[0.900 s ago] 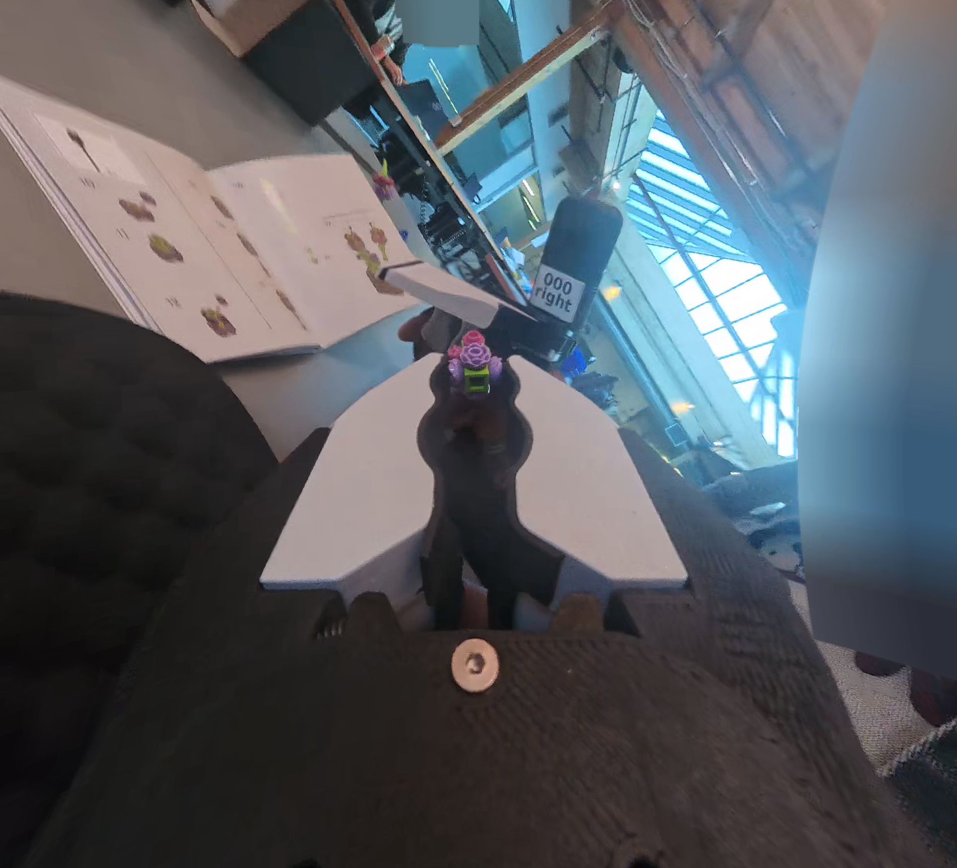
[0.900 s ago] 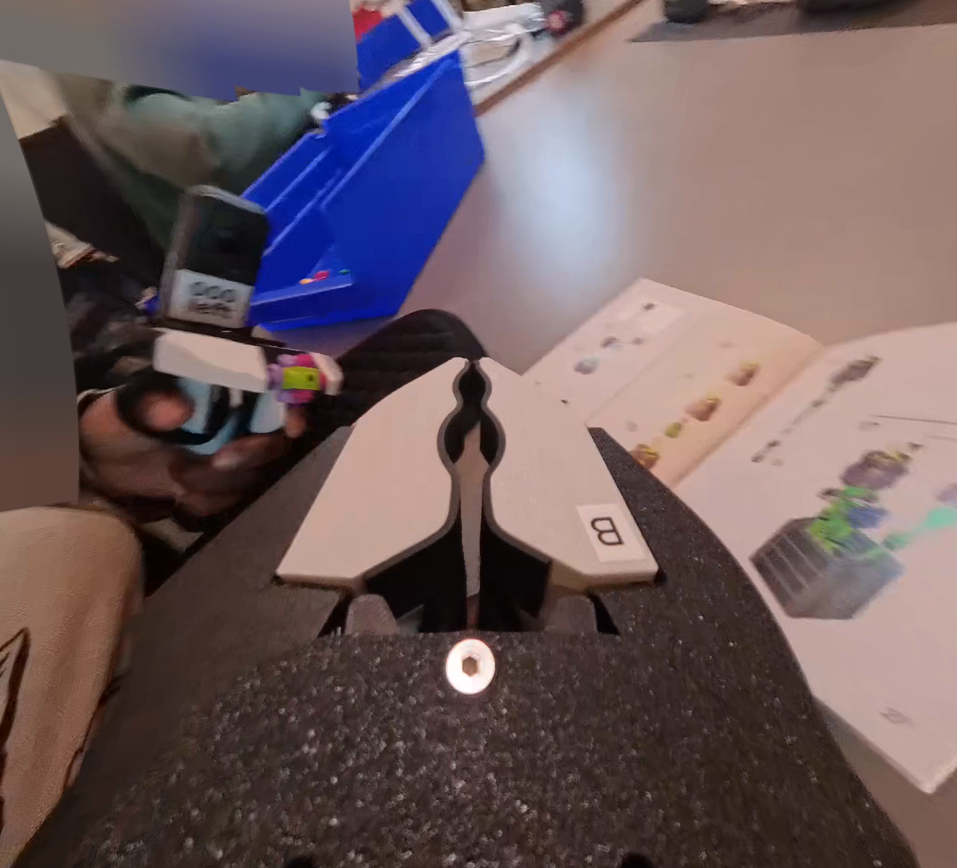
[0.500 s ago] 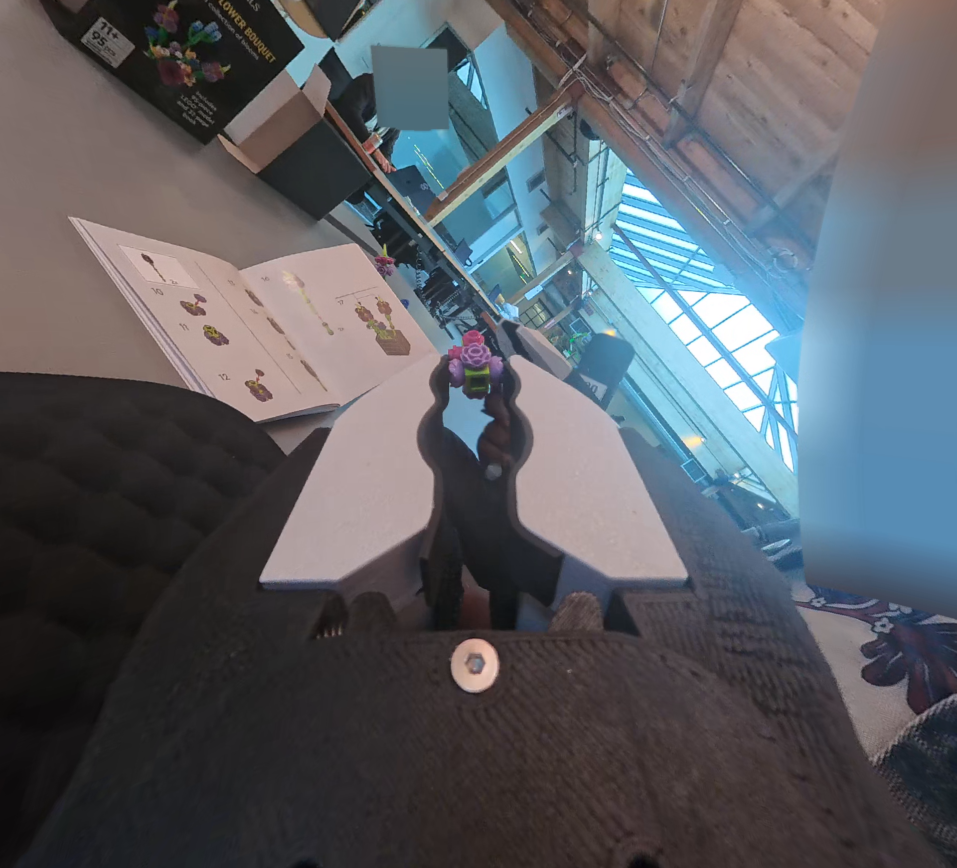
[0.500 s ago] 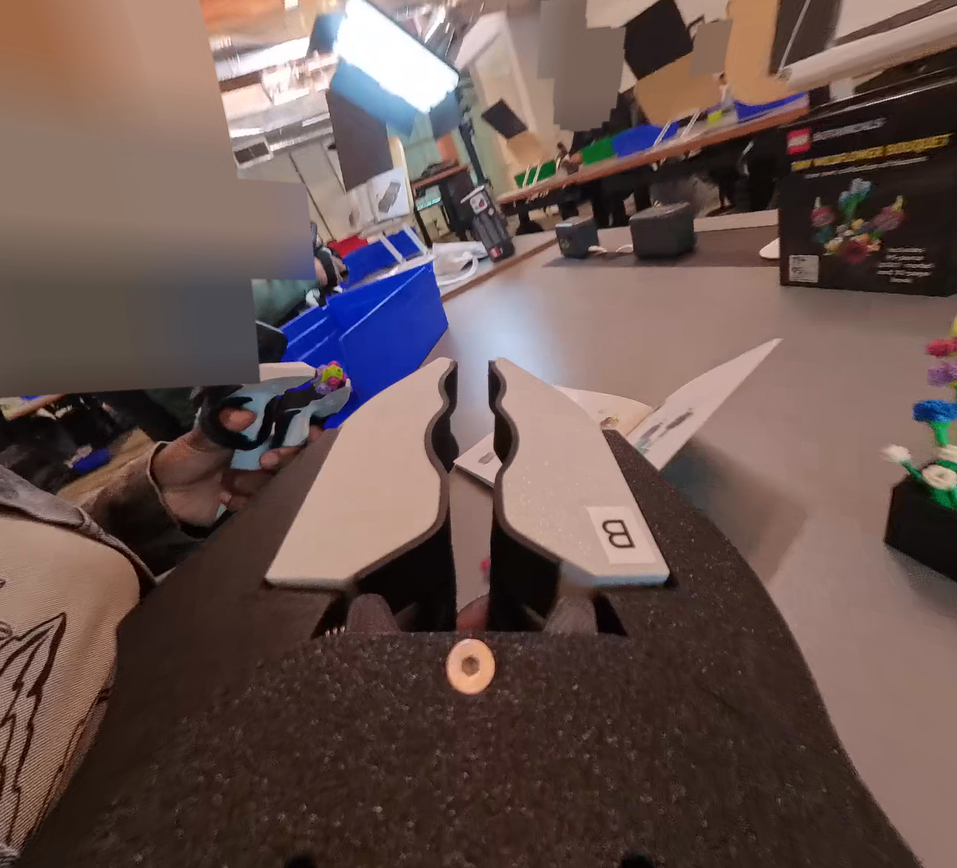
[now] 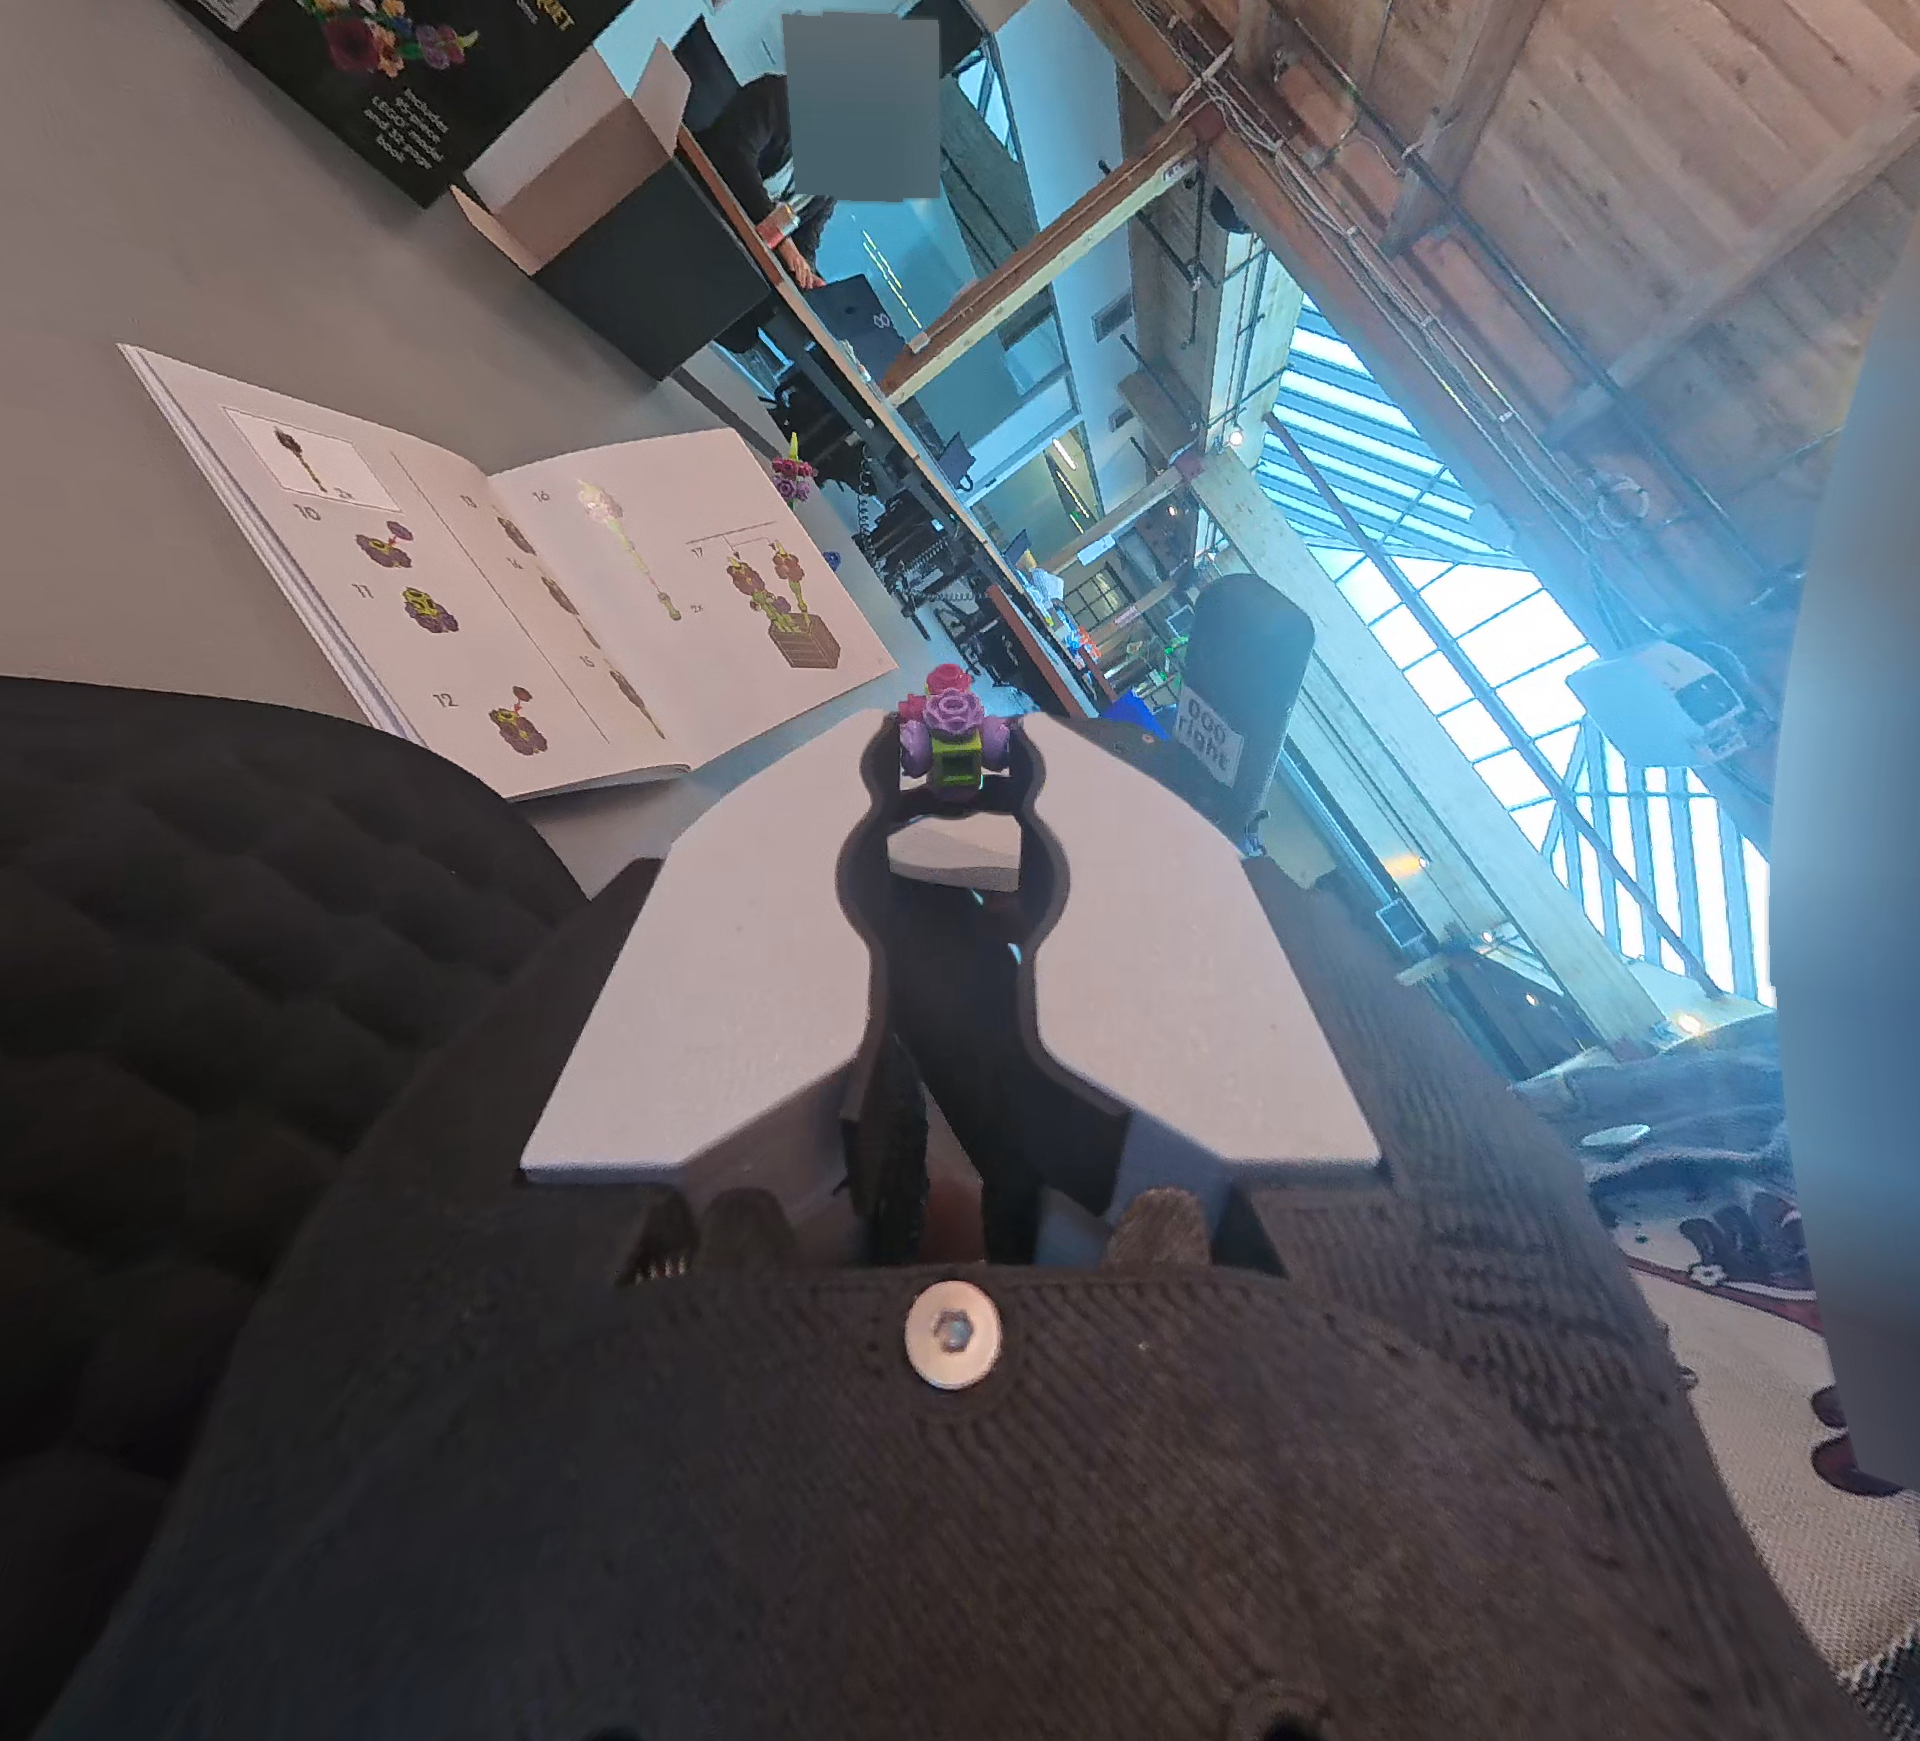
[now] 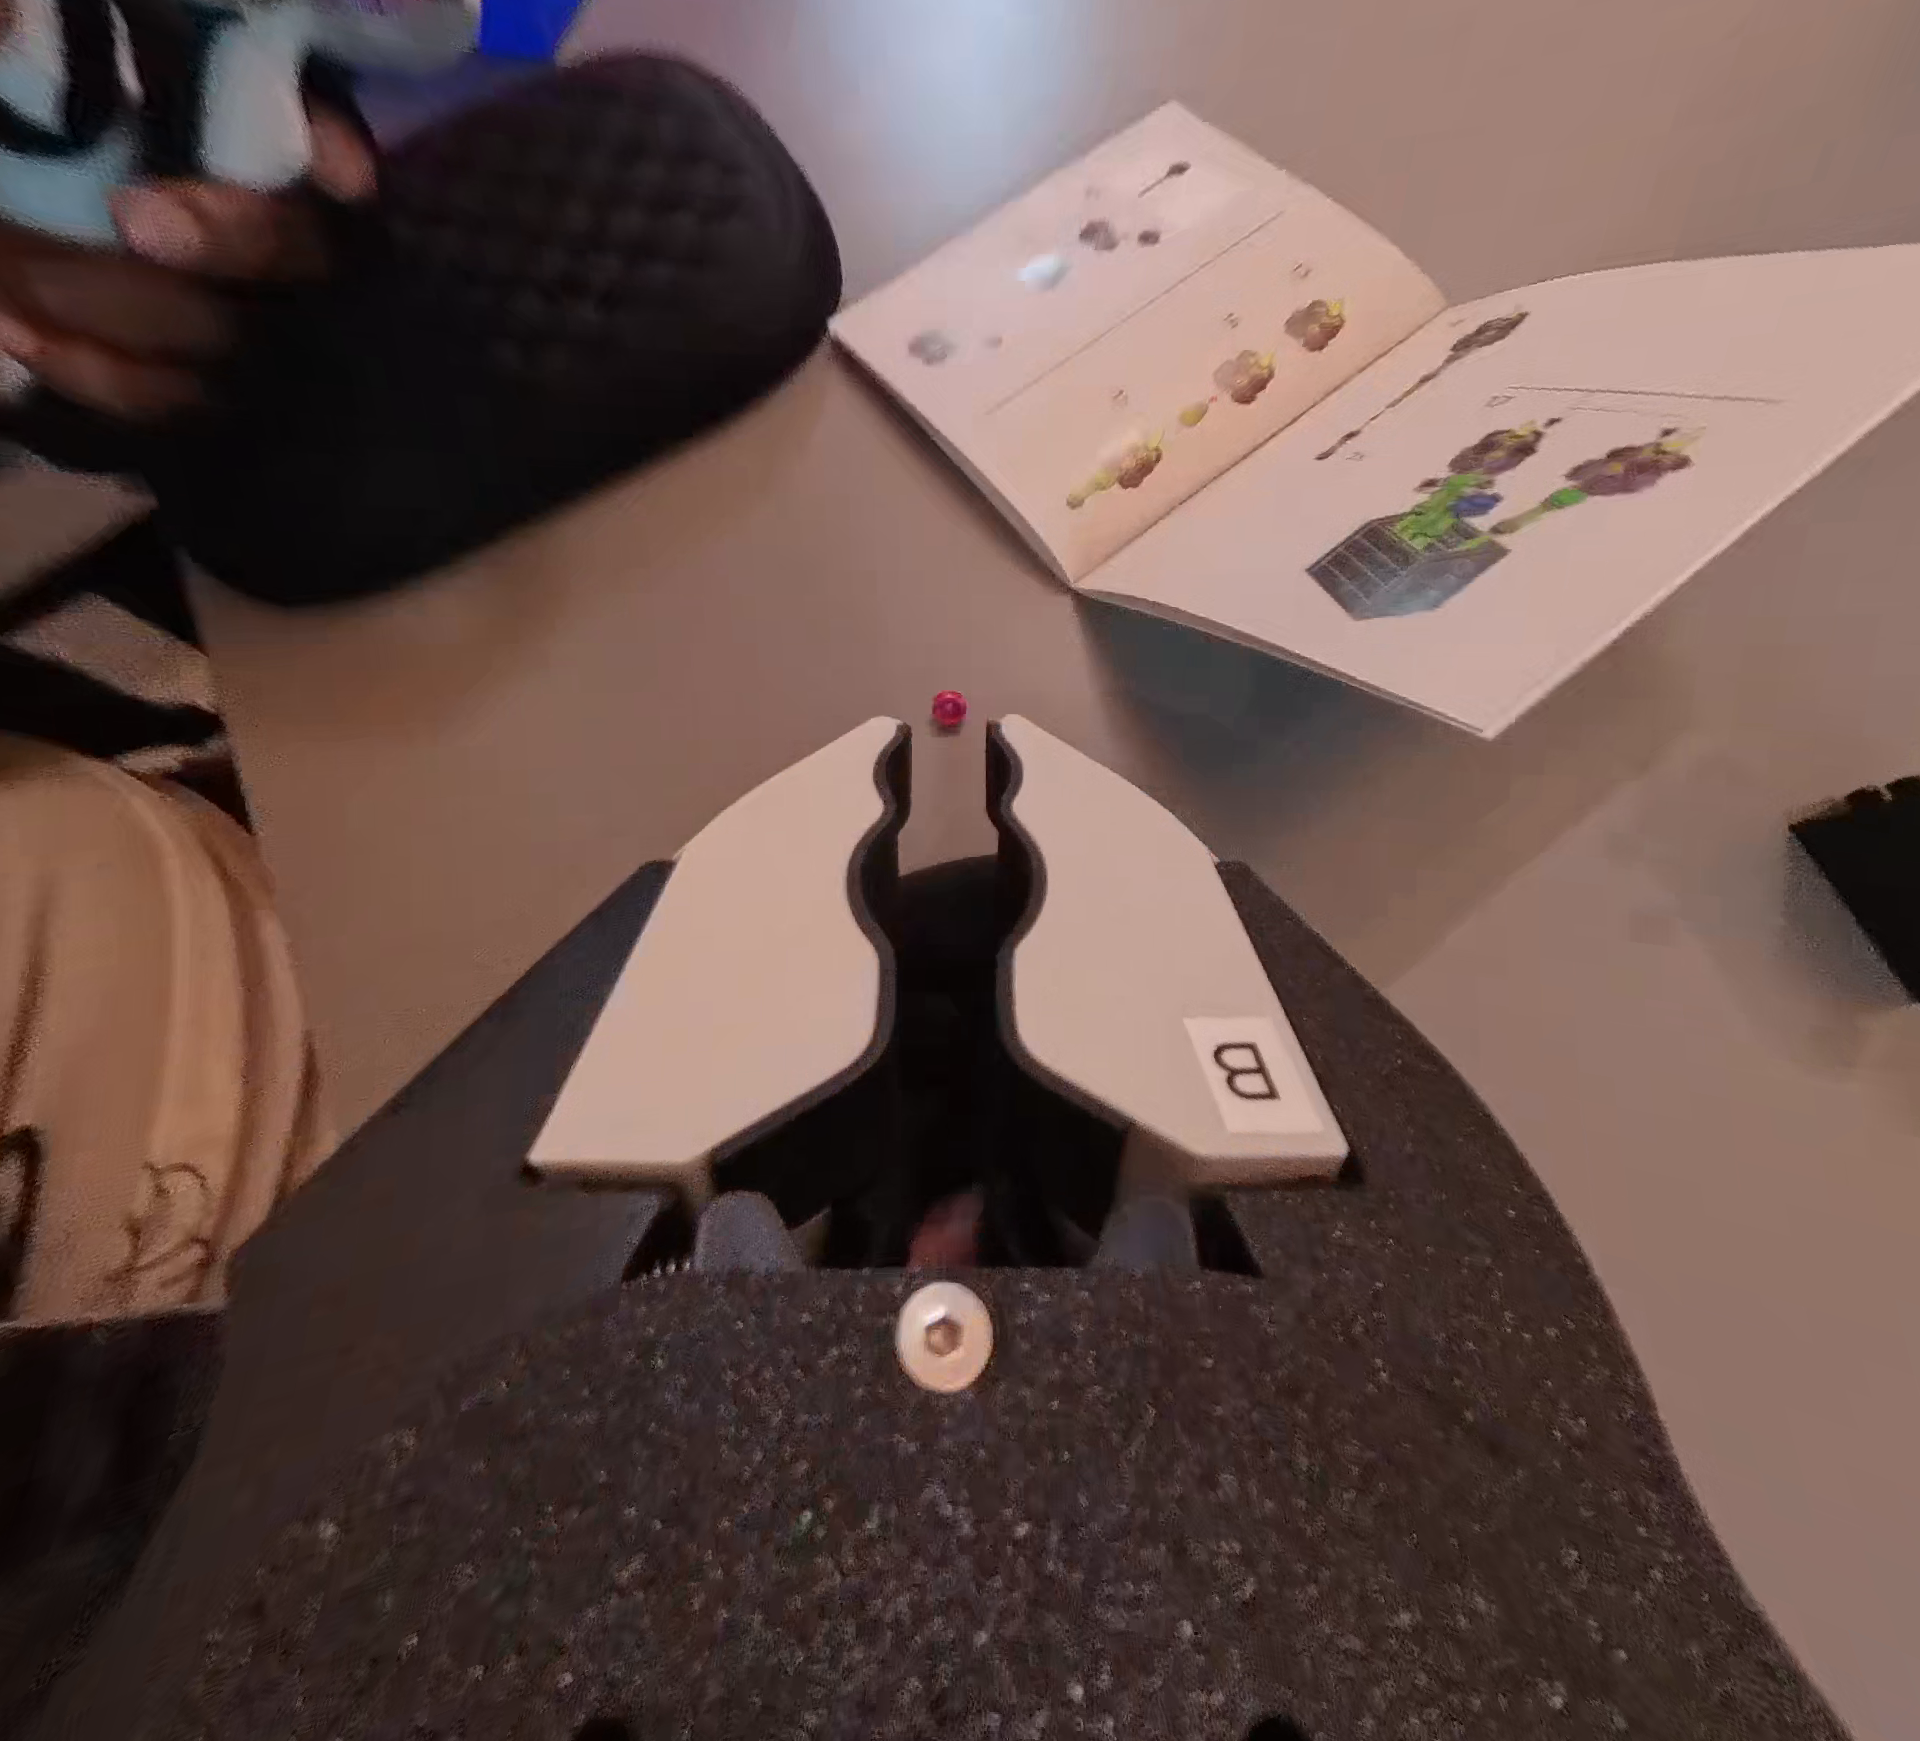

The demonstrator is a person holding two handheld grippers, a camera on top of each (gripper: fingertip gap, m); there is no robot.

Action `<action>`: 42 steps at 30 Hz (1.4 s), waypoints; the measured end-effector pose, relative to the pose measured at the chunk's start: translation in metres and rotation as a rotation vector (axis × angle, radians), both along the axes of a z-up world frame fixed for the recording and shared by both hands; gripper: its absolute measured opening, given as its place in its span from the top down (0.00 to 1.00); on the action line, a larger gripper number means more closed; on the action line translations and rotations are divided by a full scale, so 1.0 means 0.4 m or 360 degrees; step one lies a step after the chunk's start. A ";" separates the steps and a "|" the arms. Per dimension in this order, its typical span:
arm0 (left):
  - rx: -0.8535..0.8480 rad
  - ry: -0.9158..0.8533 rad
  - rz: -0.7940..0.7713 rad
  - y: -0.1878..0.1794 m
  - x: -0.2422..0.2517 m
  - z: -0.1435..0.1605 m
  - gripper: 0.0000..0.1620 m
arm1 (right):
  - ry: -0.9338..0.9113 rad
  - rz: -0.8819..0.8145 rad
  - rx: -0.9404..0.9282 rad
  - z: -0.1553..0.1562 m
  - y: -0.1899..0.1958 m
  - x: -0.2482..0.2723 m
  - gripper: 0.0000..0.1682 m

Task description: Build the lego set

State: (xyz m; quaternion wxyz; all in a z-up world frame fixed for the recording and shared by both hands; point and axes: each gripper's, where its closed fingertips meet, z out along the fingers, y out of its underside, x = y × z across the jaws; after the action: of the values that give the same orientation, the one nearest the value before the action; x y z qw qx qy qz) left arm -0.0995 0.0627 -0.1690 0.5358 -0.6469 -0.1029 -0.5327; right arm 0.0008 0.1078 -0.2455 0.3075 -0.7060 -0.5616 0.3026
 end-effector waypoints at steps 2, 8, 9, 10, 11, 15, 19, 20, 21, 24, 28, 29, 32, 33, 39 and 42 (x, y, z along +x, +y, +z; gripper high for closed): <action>0.0000 0.0007 -0.0017 -0.001 0.004 -0.001 0.88 | -0.0043 0.0069 0.0017 -0.009 -0.013 -0.010 0.94; -0.0006 -0.0028 -0.0070 -0.002 0.010 -0.003 0.88 | -0.0186 0.0152 0.0030 -0.037 -0.025 -0.011 0.94; -0.0005 -0.0037 -0.0073 -0.002 0.009 -0.002 0.88 | -0.0199 0.0171 0.0036 -0.039 -0.031 -0.010 0.94; -0.0006 -0.0045 -0.0076 -0.003 0.008 -0.002 0.88 | -0.0207 0.0192 0.0054 -0.040 -0.036 -0.011 0.93; -0.0007 -0.0052 -0.0079 -0.003 0.008 -0.002 0.88 | -0.0215 0.0208 0.0081 -0.042 -0.039 -0.014 0.93; -0.0014 -0.0052 -0.0103 -0.002 0.011 -0.005 0.88 | -0.0268 0.0191 0.0149 -0.048 -0.032 -0.026 0.93; -0.0022 -0.0044 -0.0118 -0.004 0.014 -0.007 0.88 | -0.0307 0.0194 0.0162 -0.057 -0.029 -0.032 0.94; -0.0024 -0.0045 -0.0118 -0.004 0.014 -0.008 0.88 | -0.0317 0.0195 0.0176 -0.059 -0.028 -0.034 0.94; -0.0027 -0.0047 -0.0118 -0.004 0.014 -0.009 0.88 | -0.0329 0.0202 0.0189 -0.061 -0.029 -0.034 0.94; -0.0034 -0.0054 -0.0123 -0.003 0.014 -0.009 0.88 | -0.0382 0.0222 0.0257 -0.069 -0.026 -0.034 0.97; -0.0041 -0.0058 -0.0133 -0.002 0.016 -0.011 0.88 | -0.0313 0.0245 0.0208 -0.060 -0.032 -0.039 0.97; -0.0042 -0.0061 -0.0135 -0.002 0.016 -0.011 0.88 | -0.0252 0.0240 0.0144 -0.050 -0.035 -0.042 0.97; -0.0049 -0.0059 -0.0136 -0.001 0.016 -0.012 0.88 | -0.0132 0.0388 -0.0173 -0.024 -0.086 -0.046 0.97; -0.0053 -0.0059 -0.0139 0.000 0.017 -0.012 0.88 | -0.0133 0.0471 -0.0262 -0.020 -0.108 -0.047 0.97; -0.0054 -0.0058 -0.0146 0.000 0.019 -0.012 0.88 | -0.0478 0.0948 -0.0457 -0.051 -0.186 -0.036 0.97; -0.0045 -0.0053 -0.0128 -0.001 0.016 -0.011 0.88 | -0.0601 0.1056 -0.0386 -0.065 -0.177 -0.035 0.97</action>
State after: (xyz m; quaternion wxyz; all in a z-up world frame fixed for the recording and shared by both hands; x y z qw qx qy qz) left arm -0.0932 0.0623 -0.1735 0.5031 -0.6490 -0.0933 -0.5630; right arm -0.0131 0.0369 -0.2714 -0.0012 -0.5607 -0.7660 0.3144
